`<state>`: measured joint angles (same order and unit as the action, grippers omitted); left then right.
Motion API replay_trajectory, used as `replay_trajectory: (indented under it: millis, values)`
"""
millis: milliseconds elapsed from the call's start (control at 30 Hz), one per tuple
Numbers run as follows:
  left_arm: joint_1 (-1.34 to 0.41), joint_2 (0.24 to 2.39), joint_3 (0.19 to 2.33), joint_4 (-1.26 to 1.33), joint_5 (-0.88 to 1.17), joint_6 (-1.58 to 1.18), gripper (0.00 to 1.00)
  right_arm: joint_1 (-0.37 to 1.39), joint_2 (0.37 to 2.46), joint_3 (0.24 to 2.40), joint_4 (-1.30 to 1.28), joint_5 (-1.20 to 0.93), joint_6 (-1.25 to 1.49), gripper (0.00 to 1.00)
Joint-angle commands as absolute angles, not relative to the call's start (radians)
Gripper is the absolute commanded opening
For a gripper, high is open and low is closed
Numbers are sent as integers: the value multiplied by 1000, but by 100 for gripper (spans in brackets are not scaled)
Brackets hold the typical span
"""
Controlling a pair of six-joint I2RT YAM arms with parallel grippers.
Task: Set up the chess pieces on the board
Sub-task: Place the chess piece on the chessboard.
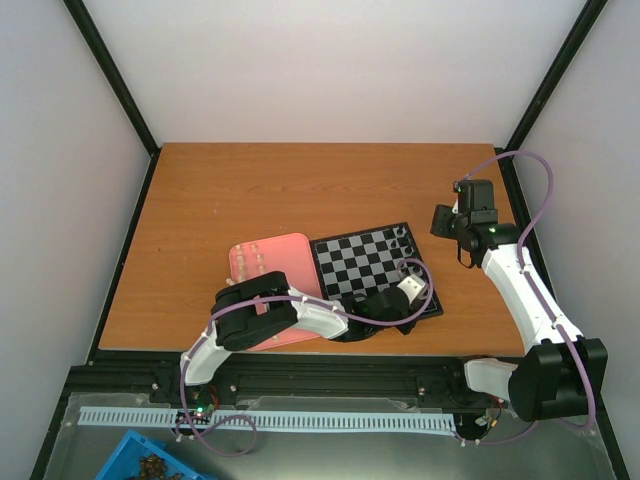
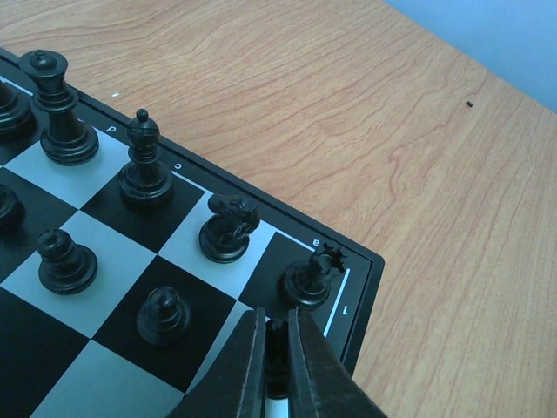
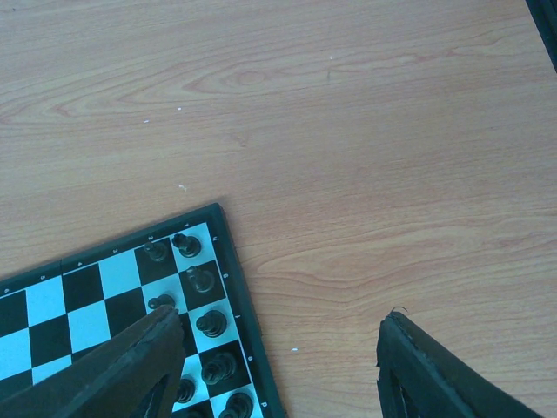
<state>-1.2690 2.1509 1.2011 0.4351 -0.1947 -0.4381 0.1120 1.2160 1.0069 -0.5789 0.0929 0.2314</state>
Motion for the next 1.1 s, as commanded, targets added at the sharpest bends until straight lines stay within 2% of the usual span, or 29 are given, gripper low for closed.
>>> replay_trajectory:
  millis: [0, 100, 300, 467, 533, 900, 1067]
  values:
    - [-1281, 2152, 1184, 427, -193, -456, 1, 104, 1203, 991, -559, 106, 222, 61]
    - [-1281, 2146, 1177, 422, -197, -457, 2, 104, 1200, 989, -558, 107, 220, 61]
    - [-1281, 2125, 1157, 419, -198, -454, 11, 104, 1202, 991, -558, 101, 219, 61]
    - [-1281, 2113, 1153, 410, -191, -450, 35, 104, 1206, 993, -556, 96, 219, 61]
    - [-1280, 2112, 1155, 408, -183, -448, 40, 104, 1207, 993, -557, 94, 219, 61]
    - [-1280, 2060, 1133, 387, -180, -429, 42, 104, 1194, 982, -550, 93, 216, 61]
    - [-1281, 1984, 1114, 351, -201, -390, 50, 104, 1193, 980, -546, 86, 216, 62]
